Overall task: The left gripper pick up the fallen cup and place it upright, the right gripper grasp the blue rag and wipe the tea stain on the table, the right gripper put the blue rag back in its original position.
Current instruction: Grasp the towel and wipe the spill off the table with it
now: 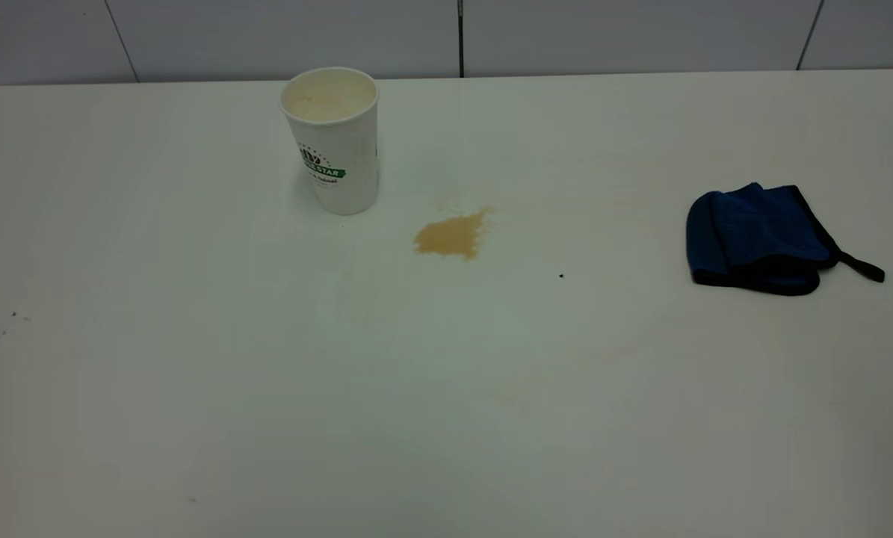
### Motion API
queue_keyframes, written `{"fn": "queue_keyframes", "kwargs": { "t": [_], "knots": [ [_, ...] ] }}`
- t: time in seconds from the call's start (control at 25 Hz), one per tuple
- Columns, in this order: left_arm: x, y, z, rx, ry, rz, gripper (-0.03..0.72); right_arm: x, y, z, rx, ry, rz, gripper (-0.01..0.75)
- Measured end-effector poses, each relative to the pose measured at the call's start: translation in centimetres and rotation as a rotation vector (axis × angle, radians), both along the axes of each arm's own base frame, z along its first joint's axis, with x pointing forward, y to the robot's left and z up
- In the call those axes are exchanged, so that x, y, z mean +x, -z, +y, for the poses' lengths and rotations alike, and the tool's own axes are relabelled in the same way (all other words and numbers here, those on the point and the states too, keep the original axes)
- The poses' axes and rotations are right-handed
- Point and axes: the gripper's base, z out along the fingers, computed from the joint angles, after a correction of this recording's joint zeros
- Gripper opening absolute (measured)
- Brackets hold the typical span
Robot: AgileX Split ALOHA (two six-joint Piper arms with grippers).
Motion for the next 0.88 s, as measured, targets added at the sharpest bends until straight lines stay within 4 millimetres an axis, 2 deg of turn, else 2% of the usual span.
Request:
{"fn": "queue_keyframes", "kwargs": {
  "t": [0.08, 0.16, 0.24, 0.4, 0.52, 0.68, 0.88],
  "knots": [
    [0.0, 0.0, 0.0, 0.000, 0.000, 0.000, 0.237, 1.0, -1.8, 0.0, 0.001, 0.001, 0.037, 0.618],
    [0.0, 0.0, 0.0, 0.000, 0.000, 0.000, 0.237, 3.2, -3.4, -0.2, -0.010, -0.002, 0.119, 0.664],
    [0.0, 0.0, 0.0, 0.000, 0.000, 0.000, 0.237, 5.9, -4.5, -0.3, -0.009, -0.003, 0.197, 0.705],
    [0.0, 0.0, 0.0, -0.001, -0.001, 0.000, 0.237, 12.5, -4.8, -0.6, -0.009, -0.011, 0.338, 0.728],
    [0.0, 0.0, 0.0, -0.001, -0.001, 0.000, 0.237, 17.4, -3.9, -0.8, -0.021, -0.018, 0.396, 0.728],
    [0.0, 0.0, 0.0, -0.001, -0.001, 0.000, 0.237, 23.2, -1.7, -1.0, -0.025, -0.029, 0.430, 0.728],
    [0.0, 0.0, 0.0, -0.001, -0.001, 0.000, 0.237, 29.7, 2.4, -1.2, -0.014, -0.035, 0.514, 0.725]
  ]
}}
